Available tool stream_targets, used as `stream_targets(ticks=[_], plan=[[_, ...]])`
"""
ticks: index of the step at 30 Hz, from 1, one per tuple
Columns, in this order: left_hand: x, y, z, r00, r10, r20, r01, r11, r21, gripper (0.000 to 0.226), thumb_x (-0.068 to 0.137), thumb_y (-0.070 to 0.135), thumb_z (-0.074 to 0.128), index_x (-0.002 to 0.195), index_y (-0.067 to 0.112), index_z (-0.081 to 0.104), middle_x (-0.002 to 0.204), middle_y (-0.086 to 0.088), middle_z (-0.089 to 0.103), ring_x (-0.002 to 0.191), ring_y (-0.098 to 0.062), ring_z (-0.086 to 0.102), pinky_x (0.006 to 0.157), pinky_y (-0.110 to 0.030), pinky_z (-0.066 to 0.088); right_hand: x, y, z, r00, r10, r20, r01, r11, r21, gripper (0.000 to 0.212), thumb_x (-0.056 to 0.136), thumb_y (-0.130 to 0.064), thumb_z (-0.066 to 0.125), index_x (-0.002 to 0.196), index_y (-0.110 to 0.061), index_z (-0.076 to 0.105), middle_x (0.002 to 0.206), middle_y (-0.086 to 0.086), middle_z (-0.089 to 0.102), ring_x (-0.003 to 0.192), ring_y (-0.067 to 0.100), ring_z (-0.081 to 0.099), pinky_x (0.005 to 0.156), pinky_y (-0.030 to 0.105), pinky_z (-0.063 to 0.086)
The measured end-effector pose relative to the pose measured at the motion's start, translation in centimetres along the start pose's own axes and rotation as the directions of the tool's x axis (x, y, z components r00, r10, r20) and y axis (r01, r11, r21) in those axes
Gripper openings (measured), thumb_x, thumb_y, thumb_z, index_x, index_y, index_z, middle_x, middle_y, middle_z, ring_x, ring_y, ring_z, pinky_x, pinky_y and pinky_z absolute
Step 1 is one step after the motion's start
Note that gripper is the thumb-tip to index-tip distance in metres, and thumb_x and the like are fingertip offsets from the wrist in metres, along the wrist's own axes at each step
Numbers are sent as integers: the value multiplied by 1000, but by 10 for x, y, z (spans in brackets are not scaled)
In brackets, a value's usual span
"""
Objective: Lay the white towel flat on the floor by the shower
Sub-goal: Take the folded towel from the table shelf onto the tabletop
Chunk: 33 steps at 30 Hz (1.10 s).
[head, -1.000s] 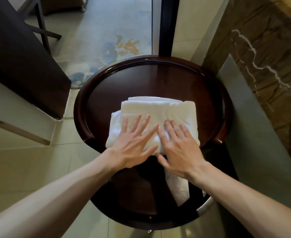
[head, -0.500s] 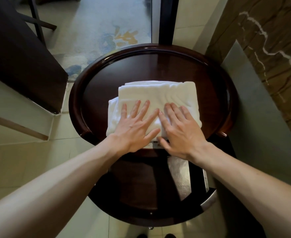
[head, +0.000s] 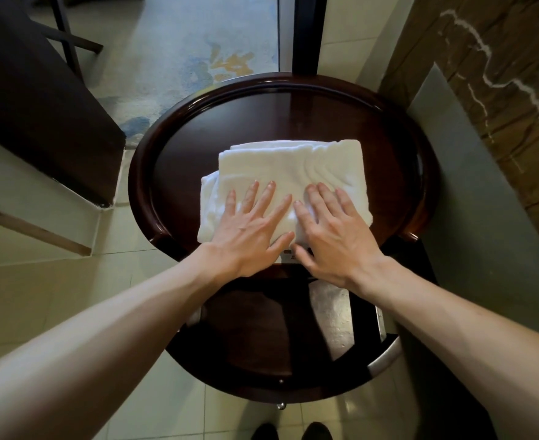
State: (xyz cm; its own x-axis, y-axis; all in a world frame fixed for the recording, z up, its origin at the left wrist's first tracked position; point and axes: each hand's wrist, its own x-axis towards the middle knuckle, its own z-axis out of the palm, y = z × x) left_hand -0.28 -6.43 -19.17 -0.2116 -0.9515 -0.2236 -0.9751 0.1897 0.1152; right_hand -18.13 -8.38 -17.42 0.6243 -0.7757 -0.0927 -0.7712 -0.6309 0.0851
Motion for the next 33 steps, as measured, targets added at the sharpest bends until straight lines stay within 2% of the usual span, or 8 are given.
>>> stream_targets(ticks=[5, 9, 13, 18, 21, 27, 33], plan=[[-16, 5, -1, 999, 24, -49, -23, 1000, 6, 71, 92, 56, 29, 153, 27, 7, 161, -11, 4, 148, -32, 0, 116, -54, 1, -16, -8, -2, 1000, -21, -21, 21, 1000, 22, 70, 87, -47, 44, 142, -4, 37, 148, 29, 32, 140, 41, 27, 117, 50, 19], [-31, 8, -3, 995, 36, -96, -36, 999, 10, 70, 91, 54, 34, 152, 24, 16, 157, -13, 18, 144, -33, 14, 116, -52, 8, -34, -18, -1, 998, -52, -35, 54, 998, 40, 66, 84, -42, 54, 137, -2, 43, 144, 30, 38, 137, 41, 32, 116, 49, 24], [-45, 8, -7, 998, 40, -58, -40, 999, -1, 70, 93, 51, 39, 153, 25, 12, 158, -12, 15, 146, -31, 8, 117, -53, 6, -57, -28, 2, 994, -105, -38, 107, 993, 54, 60, 80, -38, 62, 127, -3, 52, 140, 30, 42, 134, 41, 37, 114, 50, 28], [-48, 8, -6, 995, 30, 93, -30, 1000, -5, 78, 93, 56, 40, 153, 29, -2, 162, -10, 0, 148, -30, -5, 117, -55, -5, -88, -42, 13, 986, -166, -5, 165, 983, 85, 57, 82, -40, 57, 126, -5, 51, 142, 29, 41, 135, 40, 36, 114, 49, 27], [-45, 7, -6, 991, 28, 130, -30, 999, 12, 83, 91, 58, 41, 152, 30, -8, 162, -9, -3, 148, -30, -7, 117, -56, -7, -104, -49, 24, 981, -194, 15, 192, 977, 91, 56, 84, -44, 53, 126, -6, 51, 141, 28, 41, 134, 40, 37, 114, 49, 27], [-48, 7, 3, 996, 30, 80, -34, 999, 42, 85, 90, 57, 43, 152, 30, -7, 162, -8, -2, 148, -29, -7, 116, -55, -8, -124, -62, 41, 972, -232, 46, 224, 965, 140, 56, 85, -48, 51, 123, -7, 53, 140, 27, 44, 134, 39, 38, 111, 49, 32], [-49, 7, 14, 1000, 30, -2, -30, 999, 32, 84, 89, 56, 45, 153, 30, -4, 162, -8, -1, 148, -28, -7, 116, -55, -9, -137, -76, 58, 941, -339, 11, 331, 924, 190, 69, 79, -62, 56, 123, -9, 57, 135, 24, 50, 127, 36, 47, 107, 47, 38]])
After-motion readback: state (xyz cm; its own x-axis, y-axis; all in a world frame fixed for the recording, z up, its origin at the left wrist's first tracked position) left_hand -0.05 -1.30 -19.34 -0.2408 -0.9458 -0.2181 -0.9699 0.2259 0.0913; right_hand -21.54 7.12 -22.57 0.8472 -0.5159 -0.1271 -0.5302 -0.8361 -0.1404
